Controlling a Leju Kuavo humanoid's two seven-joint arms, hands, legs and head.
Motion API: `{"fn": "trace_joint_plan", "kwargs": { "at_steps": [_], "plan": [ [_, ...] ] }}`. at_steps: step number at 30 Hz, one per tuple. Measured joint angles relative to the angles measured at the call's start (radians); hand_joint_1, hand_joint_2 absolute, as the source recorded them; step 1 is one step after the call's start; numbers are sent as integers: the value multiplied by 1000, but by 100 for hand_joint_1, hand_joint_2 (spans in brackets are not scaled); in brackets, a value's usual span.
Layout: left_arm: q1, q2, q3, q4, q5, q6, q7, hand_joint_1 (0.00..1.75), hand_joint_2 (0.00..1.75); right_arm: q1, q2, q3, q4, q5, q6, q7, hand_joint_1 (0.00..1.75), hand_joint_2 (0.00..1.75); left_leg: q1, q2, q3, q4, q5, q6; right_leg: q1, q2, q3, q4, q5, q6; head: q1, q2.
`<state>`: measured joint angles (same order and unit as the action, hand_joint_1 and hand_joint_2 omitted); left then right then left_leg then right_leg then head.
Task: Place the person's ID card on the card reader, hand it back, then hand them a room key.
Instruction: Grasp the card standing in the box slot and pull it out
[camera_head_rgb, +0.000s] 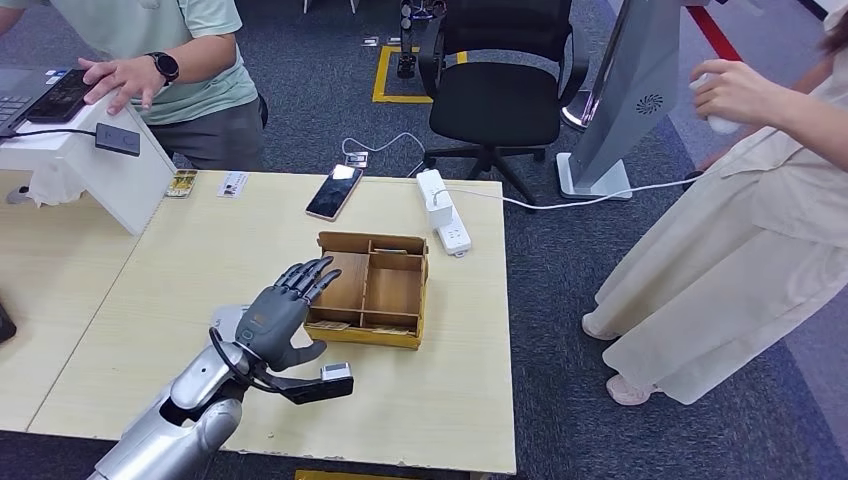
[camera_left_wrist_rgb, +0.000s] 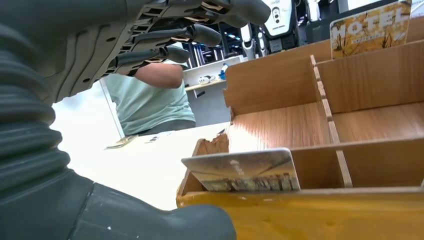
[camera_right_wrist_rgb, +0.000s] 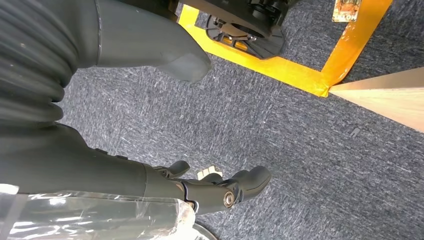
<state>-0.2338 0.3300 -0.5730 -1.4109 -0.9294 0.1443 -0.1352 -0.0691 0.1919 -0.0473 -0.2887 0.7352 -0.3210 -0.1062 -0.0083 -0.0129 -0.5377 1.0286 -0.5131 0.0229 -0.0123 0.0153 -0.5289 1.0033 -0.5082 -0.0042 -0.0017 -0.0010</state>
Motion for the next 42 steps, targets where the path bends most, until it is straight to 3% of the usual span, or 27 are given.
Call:
{"fn": "trace_joint_plan", "kwargs": {
  "at_steps": [42],
  "plan": [
    [4, -25, 0, 7, -44, 57, 8, 0, 175, 1, 0, 17, -4, -17, -11, -5, 0, 175, 0, 0, 0, 0, 0, 0, 0, 0, 0, 0, 0, 0, 0, 0]
  ]
}}
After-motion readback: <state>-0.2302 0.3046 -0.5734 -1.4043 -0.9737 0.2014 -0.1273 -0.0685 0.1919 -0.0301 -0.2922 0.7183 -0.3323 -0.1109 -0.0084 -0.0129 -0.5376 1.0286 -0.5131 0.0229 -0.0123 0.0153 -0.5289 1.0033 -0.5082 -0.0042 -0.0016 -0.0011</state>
